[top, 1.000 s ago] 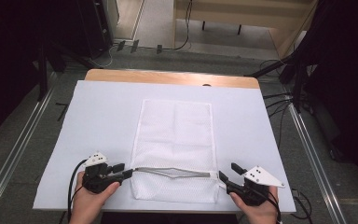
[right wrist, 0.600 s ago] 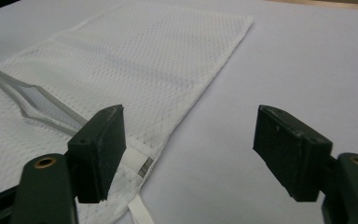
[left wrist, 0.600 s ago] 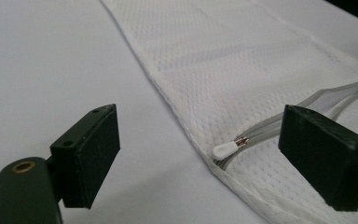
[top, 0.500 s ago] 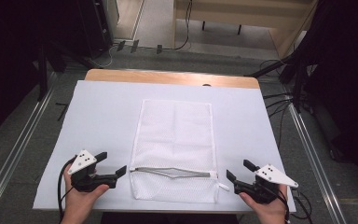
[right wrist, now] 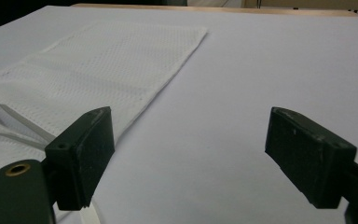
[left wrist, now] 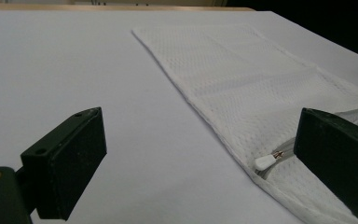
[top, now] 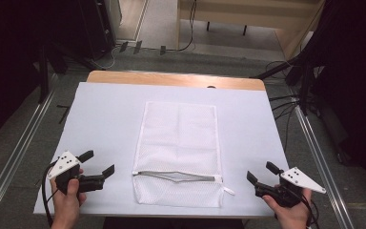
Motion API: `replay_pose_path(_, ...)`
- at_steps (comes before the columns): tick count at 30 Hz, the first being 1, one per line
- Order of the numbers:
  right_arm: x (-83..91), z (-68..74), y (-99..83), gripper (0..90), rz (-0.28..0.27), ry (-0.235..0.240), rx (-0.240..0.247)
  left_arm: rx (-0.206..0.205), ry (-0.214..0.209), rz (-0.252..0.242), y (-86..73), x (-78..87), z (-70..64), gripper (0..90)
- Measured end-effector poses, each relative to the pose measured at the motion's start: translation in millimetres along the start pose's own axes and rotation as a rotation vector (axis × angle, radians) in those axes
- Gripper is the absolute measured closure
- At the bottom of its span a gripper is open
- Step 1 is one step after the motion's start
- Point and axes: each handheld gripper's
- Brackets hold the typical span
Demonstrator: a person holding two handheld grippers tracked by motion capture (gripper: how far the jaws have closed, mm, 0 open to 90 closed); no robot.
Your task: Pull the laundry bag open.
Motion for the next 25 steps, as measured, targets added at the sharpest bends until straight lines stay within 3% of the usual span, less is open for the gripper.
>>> replay_pose_path(12, 8.6, -21.9, -6.2, 15.3, -0.004, -0.046, -0.037, 0.013, 0.015, -0.009, -1.1, 9.0, 21.4, 0.5)
replay_pose_path(25, 9.5, -26.5, -8.1, 15.1, 0.002, -0.060, -0.044, 0.015, 0.007, -0.005, -1.3, 8.4, 21.7, 0.0)
Point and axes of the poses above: each handheld gripper's, and its own axes: x roughly backward along the jaws, y roughly out of its top, z roughly to its left, and after that the axes turned 7 degrees about x, right-handed
